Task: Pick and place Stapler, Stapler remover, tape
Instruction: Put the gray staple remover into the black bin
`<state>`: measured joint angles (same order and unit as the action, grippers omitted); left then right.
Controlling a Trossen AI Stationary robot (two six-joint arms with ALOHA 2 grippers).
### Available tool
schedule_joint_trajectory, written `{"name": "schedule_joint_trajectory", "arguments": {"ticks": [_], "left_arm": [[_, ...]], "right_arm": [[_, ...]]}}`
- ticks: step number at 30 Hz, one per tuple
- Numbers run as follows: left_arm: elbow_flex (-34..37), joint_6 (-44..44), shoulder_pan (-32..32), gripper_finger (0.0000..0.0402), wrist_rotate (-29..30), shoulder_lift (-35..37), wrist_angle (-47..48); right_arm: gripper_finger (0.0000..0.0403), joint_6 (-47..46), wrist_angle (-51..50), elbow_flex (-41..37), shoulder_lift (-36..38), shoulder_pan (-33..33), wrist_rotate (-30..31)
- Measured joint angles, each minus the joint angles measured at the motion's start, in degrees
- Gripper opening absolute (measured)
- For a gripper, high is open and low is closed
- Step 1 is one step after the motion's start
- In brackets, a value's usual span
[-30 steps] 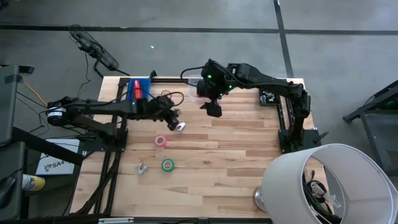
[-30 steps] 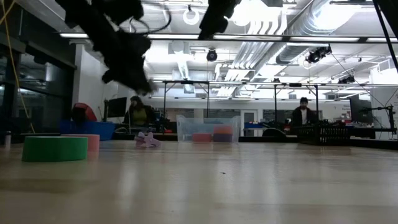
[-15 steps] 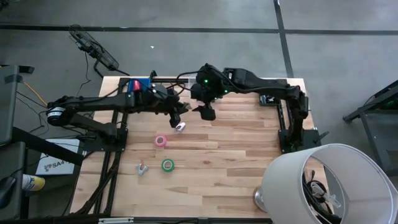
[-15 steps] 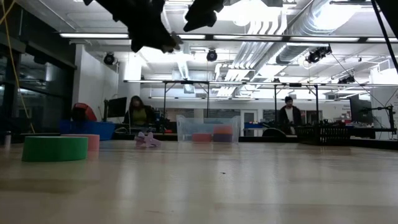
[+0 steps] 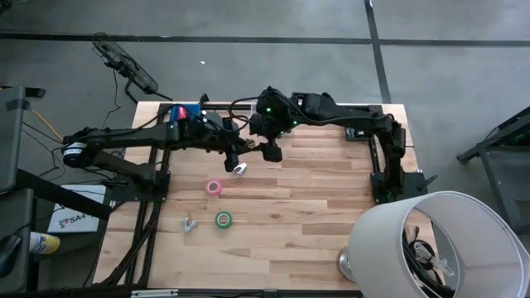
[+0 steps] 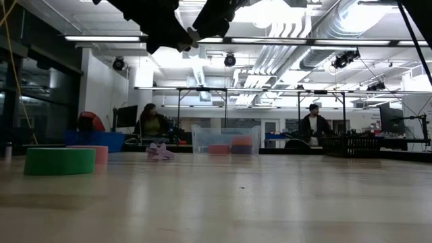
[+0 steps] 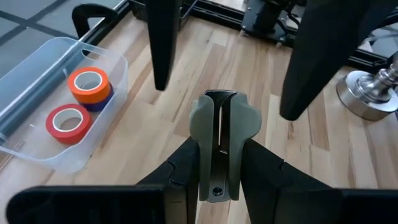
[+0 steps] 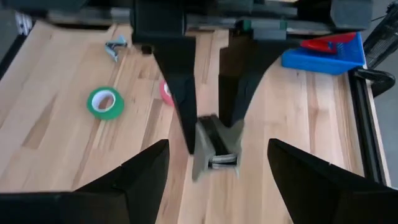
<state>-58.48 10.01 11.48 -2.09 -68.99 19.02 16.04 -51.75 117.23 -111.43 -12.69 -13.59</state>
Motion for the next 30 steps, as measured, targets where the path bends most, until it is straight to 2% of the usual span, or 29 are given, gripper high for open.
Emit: {"name": "schedule_joint_trajectory", "arguments": {"ticks": [8, 25, 30], "left_arm": [[0.0, -0.8, 0.0, 0.0082, -0.1, 0.0, -0.2], [0.0, -2.7, 0.0, 0.0082, -1.2, 0.0, -2.3], [0.0, -2.9, 0.0, 0.0082, -1.2, 0.0, -2.3]], "right_arm": [[0.0250, -0.7, 0.6, 0.0, -0.4, 0.1, -0.1], [0.0090, -0.7, -0.2, 0.0, -0.9, 0.1, -2.0], [0.0083, -0.9, -0.2, 0.0, -0.9, 0.0, -2.2]]}}
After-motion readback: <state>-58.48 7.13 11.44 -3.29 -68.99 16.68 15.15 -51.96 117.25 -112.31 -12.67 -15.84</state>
